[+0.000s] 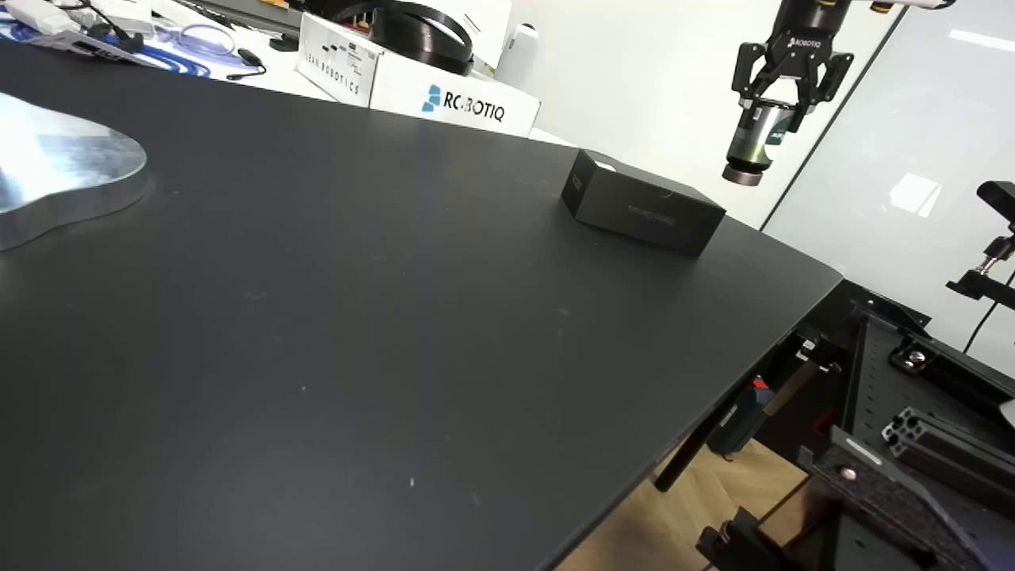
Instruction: Move the bottle to the right
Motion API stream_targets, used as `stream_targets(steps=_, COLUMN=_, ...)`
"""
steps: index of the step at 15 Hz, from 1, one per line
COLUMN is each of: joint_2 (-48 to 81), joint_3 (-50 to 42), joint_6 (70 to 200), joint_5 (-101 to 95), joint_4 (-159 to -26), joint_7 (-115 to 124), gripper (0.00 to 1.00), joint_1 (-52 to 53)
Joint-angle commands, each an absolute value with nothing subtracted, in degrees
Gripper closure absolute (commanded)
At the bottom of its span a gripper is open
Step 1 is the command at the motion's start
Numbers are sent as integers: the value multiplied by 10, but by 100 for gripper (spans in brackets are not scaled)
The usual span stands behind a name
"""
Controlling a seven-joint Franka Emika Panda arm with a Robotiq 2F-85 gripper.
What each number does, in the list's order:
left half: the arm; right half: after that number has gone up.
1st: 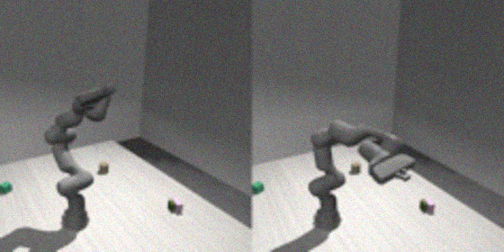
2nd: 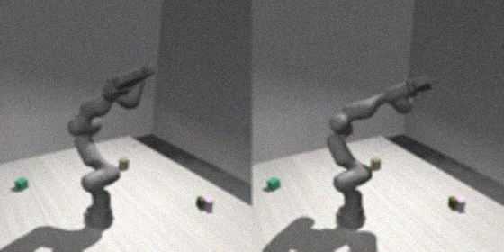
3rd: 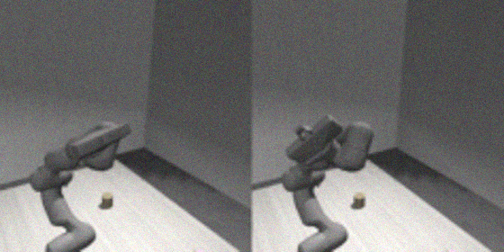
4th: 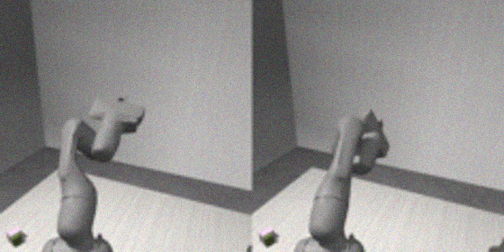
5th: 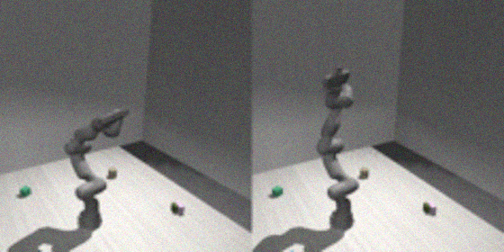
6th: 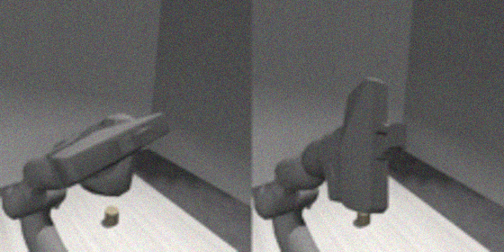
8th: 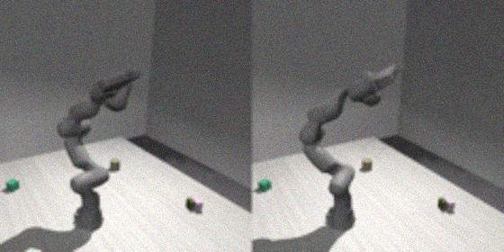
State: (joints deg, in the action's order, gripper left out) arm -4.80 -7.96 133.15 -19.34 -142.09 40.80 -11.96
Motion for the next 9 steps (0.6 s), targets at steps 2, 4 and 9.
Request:
stream_targets(steps=2, joint_2=-40, joint_3=-99, joint_6=1340, joint_5=-194, joint_4=-1420, joint_7=400, gripper=55, joint_1=-134)
stream_targets(steps=4, joint_2=-34, joint_3=-106, joint_6=1342, joint_5=-193, joint_4=-1420, joint_7=393, gripper=30, joint_1=-139)
stream_targets(steps=9, joint_2=-34, joint_3=-100, joint_6=1342, joint_5=-192, joint_4=-1420, joint_7=393, gripper=30, joint_1=-133)
